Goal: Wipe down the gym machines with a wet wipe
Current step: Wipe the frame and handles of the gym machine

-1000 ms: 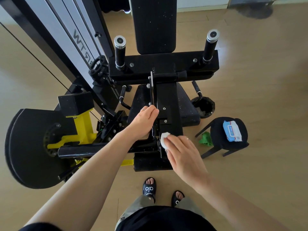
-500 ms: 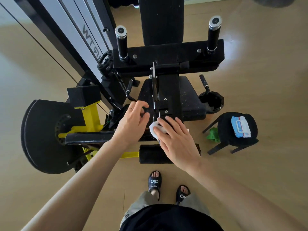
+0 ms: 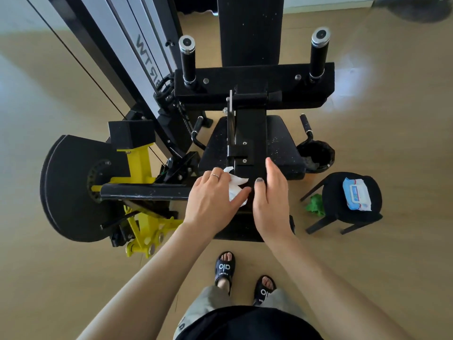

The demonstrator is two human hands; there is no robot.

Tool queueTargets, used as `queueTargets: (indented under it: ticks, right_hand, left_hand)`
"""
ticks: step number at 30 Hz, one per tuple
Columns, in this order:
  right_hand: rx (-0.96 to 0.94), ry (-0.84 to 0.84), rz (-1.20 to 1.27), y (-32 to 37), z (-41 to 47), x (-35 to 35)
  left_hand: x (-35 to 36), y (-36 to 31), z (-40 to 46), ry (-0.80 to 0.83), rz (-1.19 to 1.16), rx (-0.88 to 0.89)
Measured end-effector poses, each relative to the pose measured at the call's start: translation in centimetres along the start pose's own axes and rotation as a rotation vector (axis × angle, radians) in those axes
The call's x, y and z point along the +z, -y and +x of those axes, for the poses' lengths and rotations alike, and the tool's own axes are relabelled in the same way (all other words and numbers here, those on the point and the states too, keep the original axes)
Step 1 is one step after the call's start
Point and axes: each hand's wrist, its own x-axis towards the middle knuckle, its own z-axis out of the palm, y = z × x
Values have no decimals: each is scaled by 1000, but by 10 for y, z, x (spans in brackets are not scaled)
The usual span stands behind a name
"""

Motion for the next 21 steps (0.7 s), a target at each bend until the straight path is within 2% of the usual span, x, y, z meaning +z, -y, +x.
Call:
queueTargets:
  ticks: [4, 9, 12, 17, 21]
  right_hand:
    - [117, -17, -117, -3, 3, 17]
    - [61, -60, -366, -5, 0, 30]
    - [69, -88, -406, -4, 2, 33]
    - [109, -146, -452, 0, 4, 39]
    - [113, -202, -539, 3, 3, 44]
  left_hand:
    - [4, 6, -5, -13, 148, 60]
    - [3, 50, -14, -37, 292, 261]
    - [1, 63, -3, 93, 363, 332]
    - [4, 51, 16, 261, 281, 337]
    - [-5, 56, 31, 383, 41, 288]
